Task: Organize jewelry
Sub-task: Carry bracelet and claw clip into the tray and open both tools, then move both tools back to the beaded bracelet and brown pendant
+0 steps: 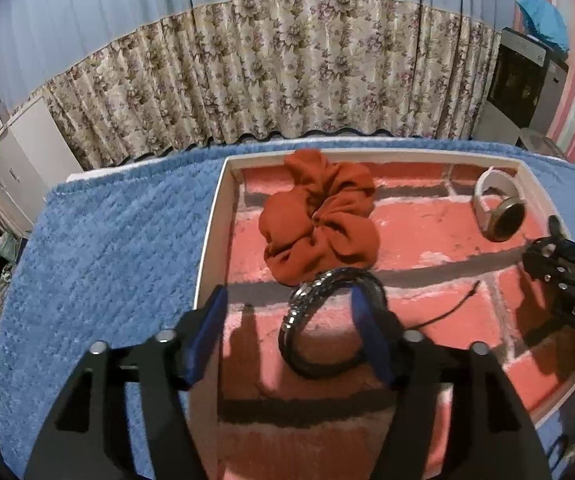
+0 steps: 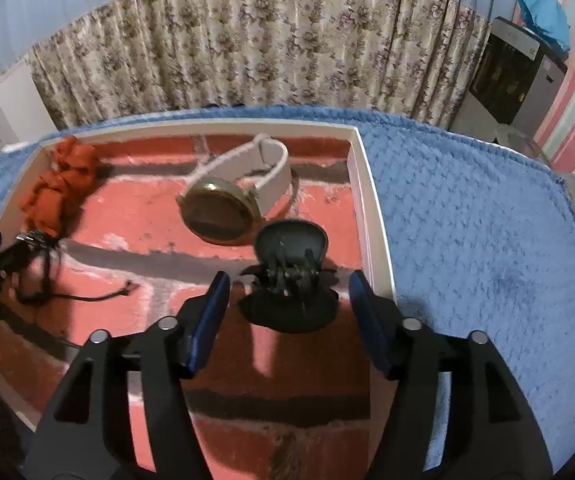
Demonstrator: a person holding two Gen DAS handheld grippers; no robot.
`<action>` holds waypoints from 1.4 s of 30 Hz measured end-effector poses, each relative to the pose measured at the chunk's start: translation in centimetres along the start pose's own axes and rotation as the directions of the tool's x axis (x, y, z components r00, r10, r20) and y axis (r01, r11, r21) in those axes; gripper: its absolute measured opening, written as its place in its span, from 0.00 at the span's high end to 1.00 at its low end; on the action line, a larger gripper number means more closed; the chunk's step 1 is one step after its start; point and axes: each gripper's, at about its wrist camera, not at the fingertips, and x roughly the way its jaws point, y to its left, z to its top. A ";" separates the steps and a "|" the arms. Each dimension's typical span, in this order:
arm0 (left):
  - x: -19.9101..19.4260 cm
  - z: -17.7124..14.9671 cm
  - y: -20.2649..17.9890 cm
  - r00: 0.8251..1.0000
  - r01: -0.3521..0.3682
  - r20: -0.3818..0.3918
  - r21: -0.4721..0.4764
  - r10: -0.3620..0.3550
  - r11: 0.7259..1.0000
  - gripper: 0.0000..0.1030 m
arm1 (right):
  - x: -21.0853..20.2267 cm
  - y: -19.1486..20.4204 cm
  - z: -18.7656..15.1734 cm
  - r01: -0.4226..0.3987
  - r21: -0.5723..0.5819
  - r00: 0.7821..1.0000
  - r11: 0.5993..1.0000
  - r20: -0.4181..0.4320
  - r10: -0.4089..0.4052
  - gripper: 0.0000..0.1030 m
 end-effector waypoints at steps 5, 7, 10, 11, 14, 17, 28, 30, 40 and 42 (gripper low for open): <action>-4.0 0.4 0.0 0.997 0.053 0.060 0.008 -0.053 0.999 0.18 | -3.7 -0.1 0.5 0.010 -0.037 0.996 0.999 0.089 -0.007 0.17; -5.5 0.7 0.3 0.995 0.064 0.082 -0.002 -0.063 0.998 0.17 | -5.3 -0.3 0.5 0.013 -0.038 0.992 0.999 0.123 -0.008 0.09; -8.3 0.5 1.2 0.991 0.073 0.114 -0.018 -0.071 0.997 0.14 | -7.8 -0.6 0.3 0.025 -0.032 0.984 0.999 0.179 -0.019 0.04; -9.2 0.2 1.5 0.990 0.071 0.124 -0.016 -0.068 0.997 0.14 | -8.6 -0.8 0.2 0.017 -0.032 0.982 0.999 0.189 -0.011 0.04; -11.9 -0.8 2.4 0.985 0.039 0.168 -0.020 -0.035 0.999 0.14 | -10.6 -0.7 0.0 0.012 -0.028 0.976 1.000 0.216 -0.006 0.04; -14.0 -1.8 3.3 0.979 0.018 0.203 -0.030 -0.011 0.999 0.13 | -12.3 -0.7 -0.6 0.006 -0.017 0.973 1.000 0.231 -0.002 0.04; -17.6 -6.9 5.2 0.970 0.021 0.242 -0.081 -0.001 0.997 0.13 | -16.9 -0.3 -6.4 0.070 -0.008 0.963 0.997 0.260 -0.066 0.04; -18.2 -8.4 5.1 0.969 0.010 0.248 -0.081 0.010 0.997 0.13 | -17.5 -0.1 -7.9 0.063 -0.014 0.962 0.998 0.266 -0.057 0.04; -18.9 -13.9 5.2 0.972 -0.021 0.233 -0.085 0.040 0.996 0.13 | -18.4 0.9 -15.3 0.087 -0.013 0.953 0.996 0.291 -0.080 0.04; -18.6 -14.7 5.2 0.972 -0.039 0.228 -0.076 0.056 0.996 0.13 | -18.2 1.2 -16.4 0.075 -0.013 0.958 0.997 0.279 -0.068 0.04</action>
